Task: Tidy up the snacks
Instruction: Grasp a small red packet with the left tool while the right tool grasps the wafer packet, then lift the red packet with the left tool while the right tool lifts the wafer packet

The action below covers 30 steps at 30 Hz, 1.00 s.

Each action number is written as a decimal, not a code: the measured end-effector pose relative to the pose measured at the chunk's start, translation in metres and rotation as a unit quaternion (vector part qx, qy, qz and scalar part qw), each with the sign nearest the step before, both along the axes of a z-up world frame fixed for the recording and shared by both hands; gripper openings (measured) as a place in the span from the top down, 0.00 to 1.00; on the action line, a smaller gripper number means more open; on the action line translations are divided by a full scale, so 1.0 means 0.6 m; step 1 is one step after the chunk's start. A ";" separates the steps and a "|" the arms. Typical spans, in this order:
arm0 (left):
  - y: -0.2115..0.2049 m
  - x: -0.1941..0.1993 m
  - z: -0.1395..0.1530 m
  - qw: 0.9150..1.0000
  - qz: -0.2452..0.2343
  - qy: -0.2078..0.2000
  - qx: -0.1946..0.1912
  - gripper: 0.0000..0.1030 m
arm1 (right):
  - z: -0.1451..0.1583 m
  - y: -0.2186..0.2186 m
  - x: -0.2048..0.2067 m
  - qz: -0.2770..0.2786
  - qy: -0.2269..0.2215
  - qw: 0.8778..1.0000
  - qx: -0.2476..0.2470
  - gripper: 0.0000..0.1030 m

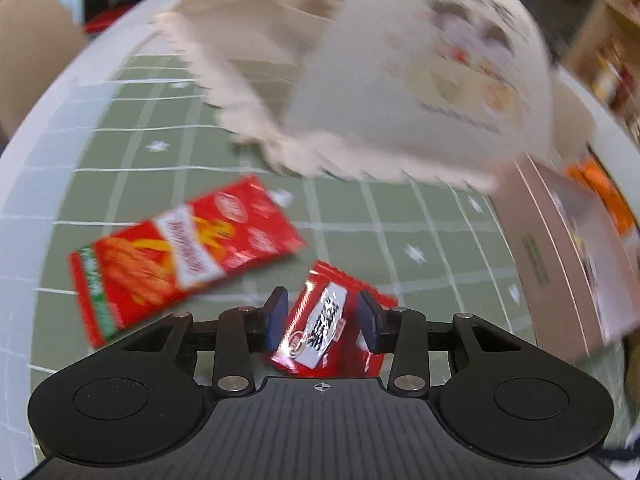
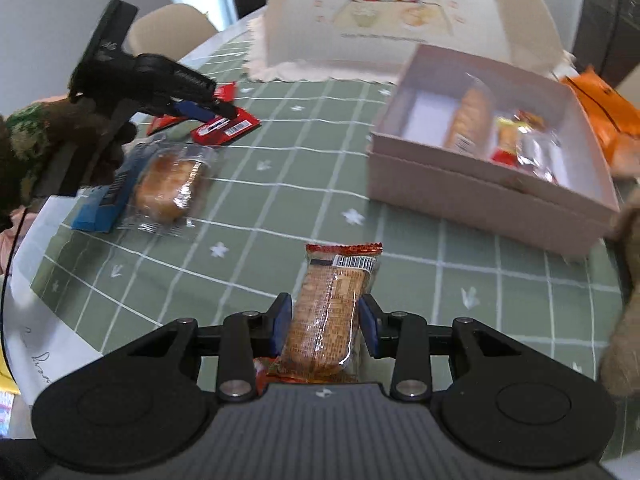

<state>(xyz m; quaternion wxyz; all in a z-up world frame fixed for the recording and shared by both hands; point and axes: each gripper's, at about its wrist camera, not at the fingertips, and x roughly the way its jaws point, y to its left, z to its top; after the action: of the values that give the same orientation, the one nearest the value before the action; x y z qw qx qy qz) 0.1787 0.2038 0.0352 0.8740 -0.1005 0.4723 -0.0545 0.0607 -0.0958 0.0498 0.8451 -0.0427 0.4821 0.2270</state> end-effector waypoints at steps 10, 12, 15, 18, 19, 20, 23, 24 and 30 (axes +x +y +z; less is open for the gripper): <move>-0.126 -0.086 0.005 0.988 -0.141 0.004 0.061 0.58 | -0.007 -0.020 -0.001 -0.016 -0.007 1.000 -0.010 0.64; -0.140 -0.098 0.011 0.987 -0.138 0.004 0.080 0.59 | -0.006 -0.019 -0.001 -0.016 -0.014 1.000 -0.016 0.64; -0.165 -0.122 0.034 0.985 -0.131 -0.031 0.112 0.60 | -0.004 -0.025 -0.001 -0.021 -0.026 0.999 -0.026 0.64; -0.197 -0.132 0.037 0.978 -0.148 -0.039 0.143 0.59 | -0.002 -0.036 -0.001 -0.032 -0.021 0.999 -0.028 0.64; -0.208 -0.133 0.032 0.975 -0.158 -0.035 0.154 0.58 | 0.002 -0.038 -0.006 -0.030 -0.022 0.999 -0.026 0.63; -0.217 -0.132 0.025 0.972 -0.166 -0.029 0.163 0.58 | 0.005 -0.039 -0.012 -0.024 -0.023 0.999 -0.023 0.62; -0.231 -0.131 0.003 0.971 -0.170 -0.006 0.166 0.57 | 0.020 -0.030 -0.042 0.012 -0.032 0.999 -0.019 0.50; -0.235 -0.134 0.000 0.971 -0.171 -0.012 0.169 0.53 | 0.024 -0.025 -0.052 0.024 -0.037 0.999 -0.020 0.48; -0.258 -0.132 -0.007 0.970 -0.180 -0.004 0.162 0.37 | 0.034 -0.005 -0.093 0.067 -0.031 0.997 -0.012 0.47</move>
<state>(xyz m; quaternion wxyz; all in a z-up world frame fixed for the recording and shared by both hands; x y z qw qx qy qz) 0.0995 0.0491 0.0307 0.8562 0.1290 0.4819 -0.1341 0.0050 -0.0987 0.0699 0.8419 -0.0925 0.4544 0.2761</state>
